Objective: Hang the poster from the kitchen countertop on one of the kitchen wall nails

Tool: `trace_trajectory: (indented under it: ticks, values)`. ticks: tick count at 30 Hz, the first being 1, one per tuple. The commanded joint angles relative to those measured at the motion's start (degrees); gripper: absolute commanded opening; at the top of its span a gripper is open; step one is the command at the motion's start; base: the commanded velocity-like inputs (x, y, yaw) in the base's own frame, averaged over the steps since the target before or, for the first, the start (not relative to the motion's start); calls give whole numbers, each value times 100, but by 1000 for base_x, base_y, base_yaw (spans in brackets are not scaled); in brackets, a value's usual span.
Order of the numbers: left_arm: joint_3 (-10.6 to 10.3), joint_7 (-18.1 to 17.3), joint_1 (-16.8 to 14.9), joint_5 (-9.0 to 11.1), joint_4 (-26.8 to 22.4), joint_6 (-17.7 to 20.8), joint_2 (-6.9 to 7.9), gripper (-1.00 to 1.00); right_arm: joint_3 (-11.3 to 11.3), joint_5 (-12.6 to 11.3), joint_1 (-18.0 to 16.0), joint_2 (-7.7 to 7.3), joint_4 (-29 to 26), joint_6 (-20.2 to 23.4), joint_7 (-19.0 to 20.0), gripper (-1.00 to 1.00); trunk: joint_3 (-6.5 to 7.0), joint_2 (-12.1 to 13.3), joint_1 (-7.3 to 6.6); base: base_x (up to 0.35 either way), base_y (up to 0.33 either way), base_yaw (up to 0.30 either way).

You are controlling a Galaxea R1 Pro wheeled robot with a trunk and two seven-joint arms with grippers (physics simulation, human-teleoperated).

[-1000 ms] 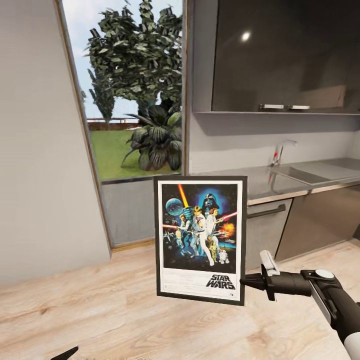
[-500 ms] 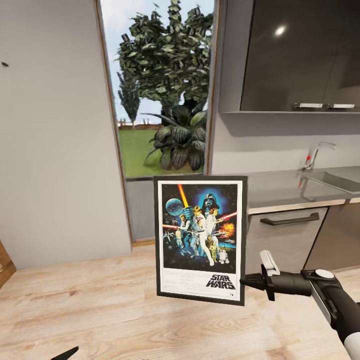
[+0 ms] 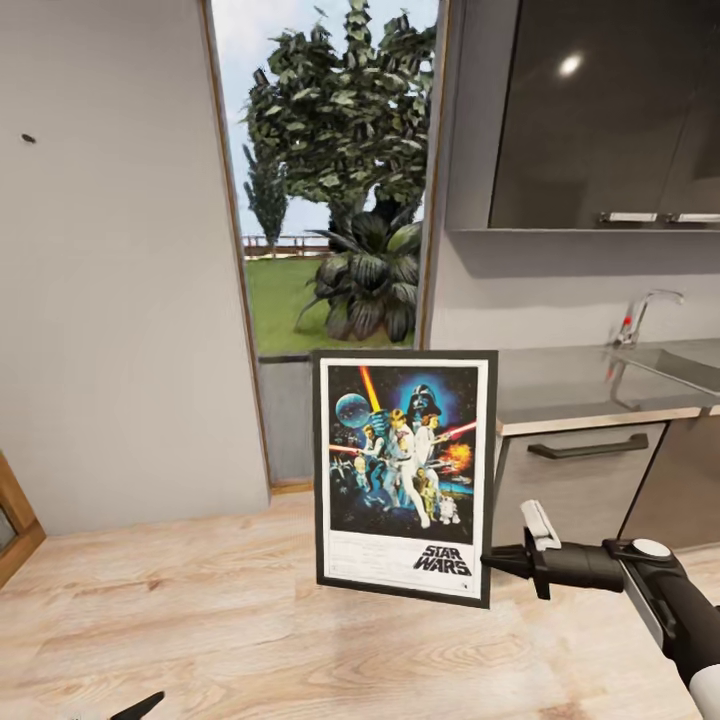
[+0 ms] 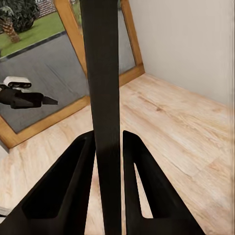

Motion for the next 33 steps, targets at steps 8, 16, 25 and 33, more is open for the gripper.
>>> trace_trajectory:
  ticks: [8,16,25,33]
  values:
    - [-19,302,36,33,2,-41,-83,100,-78,-25,-4,-4,7,71,-101,-100,138,318,-176,0,0,0]
    - [-17,331,124,33,2,-34,-89,100,-88,-31,-2,-8,5,68,-117,-100,278,639,-352,0,0,0]
    - [-16,342,137,34,2,-32,-89,100,-93,-25,-4,-13,5,62,-122,-100,381,1000,-550,0,0,0]
    - [-16,344,140,37,4,-32,-90,100,-116,-23,-4,-13,5,61,-163,-100,452,1321,-726,0,0,0]
